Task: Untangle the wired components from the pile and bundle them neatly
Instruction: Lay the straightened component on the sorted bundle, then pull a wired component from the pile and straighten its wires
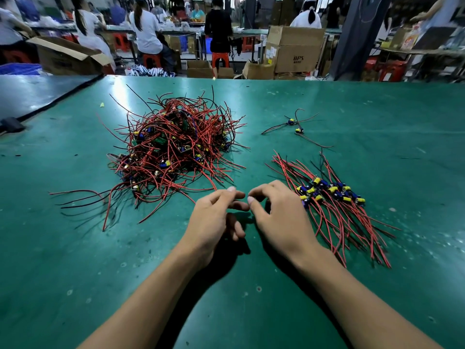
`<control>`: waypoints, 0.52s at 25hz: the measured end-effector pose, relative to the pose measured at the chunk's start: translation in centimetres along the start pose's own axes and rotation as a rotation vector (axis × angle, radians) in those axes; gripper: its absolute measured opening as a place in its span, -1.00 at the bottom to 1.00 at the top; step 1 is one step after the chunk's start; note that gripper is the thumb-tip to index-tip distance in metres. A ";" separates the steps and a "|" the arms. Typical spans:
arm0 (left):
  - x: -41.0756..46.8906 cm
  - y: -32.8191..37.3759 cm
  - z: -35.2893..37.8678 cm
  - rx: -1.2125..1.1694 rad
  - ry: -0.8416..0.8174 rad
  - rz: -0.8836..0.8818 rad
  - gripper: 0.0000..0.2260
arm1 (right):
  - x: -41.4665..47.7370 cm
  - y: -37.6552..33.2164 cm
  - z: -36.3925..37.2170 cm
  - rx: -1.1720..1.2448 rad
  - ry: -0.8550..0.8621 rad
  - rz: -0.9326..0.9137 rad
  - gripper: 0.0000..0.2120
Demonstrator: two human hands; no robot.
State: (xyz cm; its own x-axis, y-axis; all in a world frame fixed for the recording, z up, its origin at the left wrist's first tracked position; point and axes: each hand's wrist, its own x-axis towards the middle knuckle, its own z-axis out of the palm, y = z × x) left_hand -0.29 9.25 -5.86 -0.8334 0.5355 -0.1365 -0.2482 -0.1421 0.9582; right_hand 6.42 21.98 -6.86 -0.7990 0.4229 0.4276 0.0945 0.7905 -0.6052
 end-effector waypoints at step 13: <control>1.2 -0.3 -0.8 -0.143 0.202 0.110 -0.85 | 7.2 -3.3 5.5 0.180 0.002 -0.026 -0.89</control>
State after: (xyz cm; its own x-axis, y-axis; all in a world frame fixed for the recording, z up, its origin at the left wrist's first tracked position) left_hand -1.59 9.25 -6.51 -0.9373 0.3355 -0.0945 -0.2058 -0.3139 0.9269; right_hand -2.95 19.98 -5.46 -0.7983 0.4043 0.4464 -0.0344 0.7095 -0.7039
